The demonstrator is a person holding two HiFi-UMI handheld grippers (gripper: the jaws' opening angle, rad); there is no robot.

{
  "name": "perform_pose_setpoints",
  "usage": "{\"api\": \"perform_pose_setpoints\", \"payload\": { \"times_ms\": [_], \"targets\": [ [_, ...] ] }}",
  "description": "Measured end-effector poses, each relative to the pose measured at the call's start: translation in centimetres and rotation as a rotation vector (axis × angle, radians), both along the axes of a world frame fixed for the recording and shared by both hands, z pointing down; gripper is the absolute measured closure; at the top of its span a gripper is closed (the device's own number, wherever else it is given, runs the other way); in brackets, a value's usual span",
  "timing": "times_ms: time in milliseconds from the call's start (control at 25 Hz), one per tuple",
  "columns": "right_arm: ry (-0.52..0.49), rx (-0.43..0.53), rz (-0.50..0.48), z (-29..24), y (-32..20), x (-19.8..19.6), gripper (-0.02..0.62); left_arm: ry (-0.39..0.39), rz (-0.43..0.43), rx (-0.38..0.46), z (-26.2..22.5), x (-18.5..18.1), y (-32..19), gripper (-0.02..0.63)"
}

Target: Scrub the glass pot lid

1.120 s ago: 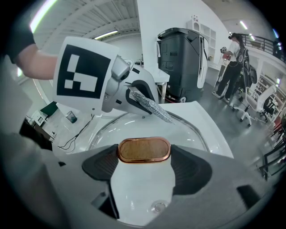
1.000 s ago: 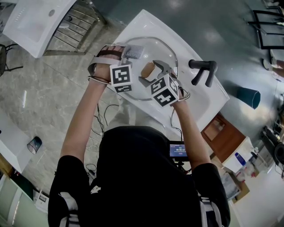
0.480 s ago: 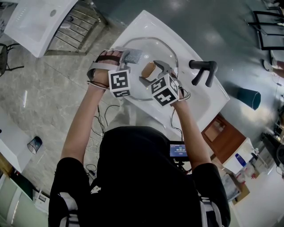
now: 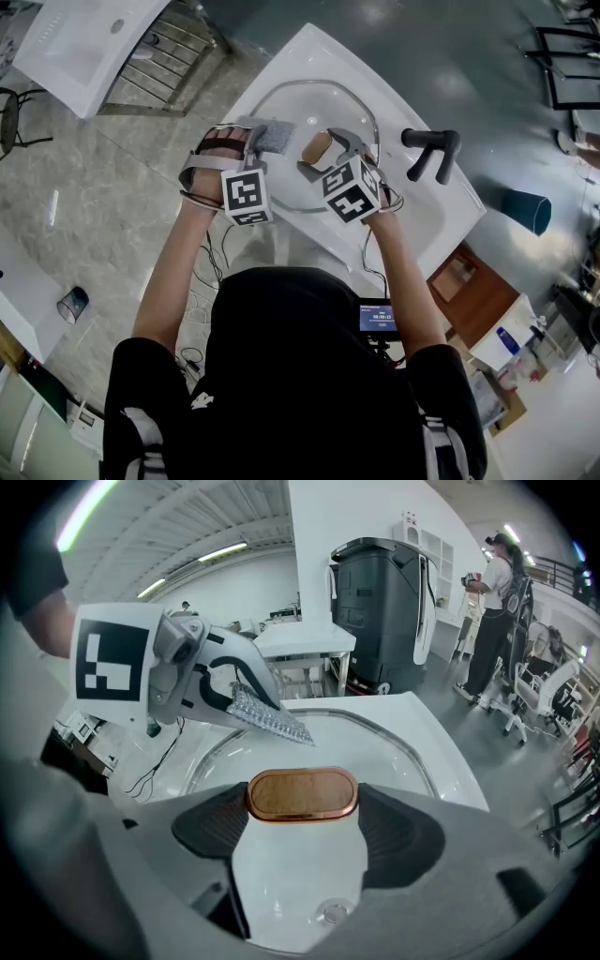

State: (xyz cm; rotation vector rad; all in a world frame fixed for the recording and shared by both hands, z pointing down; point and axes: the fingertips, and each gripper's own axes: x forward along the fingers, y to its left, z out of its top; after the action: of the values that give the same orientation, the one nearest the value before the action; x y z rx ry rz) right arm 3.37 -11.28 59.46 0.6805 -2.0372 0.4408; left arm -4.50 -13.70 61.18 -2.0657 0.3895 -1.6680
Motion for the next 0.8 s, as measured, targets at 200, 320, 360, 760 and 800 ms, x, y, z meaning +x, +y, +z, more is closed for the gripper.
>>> {"api": "perform_pose_setpoints", "payload": {
  "times_ms": [200,320,360,760,800],
  "targets": [
    [0.002,-0.001,0.001,-0.1,0.0,-0.1,0.232,0.019,-0.036,-0.022,0.0,-1.1,2.1,0.534],
    [0.004,0.0,0.004,-0.1,0.0,-0.1,0.232,0.058,-0.056,-0.053,0.1,-1.1,3.7,0.534],
    [0.005,0.0,0.006,-0.1,0.0,-0.1,0.232,0.062,-0.058,-0.058,0.1,-1.2,4.1,0.534],
    [0.013,-0.002,0.012,-0.1,0.0,-0.1,0.232,0.068,-0.06,-0.078,0.0,-1.4,5.9,0.534],
    [0.013,-0.003,0.015,-0.2,0.0,0.0,0.232,0.069,-0.061,-0.077,-0.1,-1.4,5.9,0.534]
  ]
}}
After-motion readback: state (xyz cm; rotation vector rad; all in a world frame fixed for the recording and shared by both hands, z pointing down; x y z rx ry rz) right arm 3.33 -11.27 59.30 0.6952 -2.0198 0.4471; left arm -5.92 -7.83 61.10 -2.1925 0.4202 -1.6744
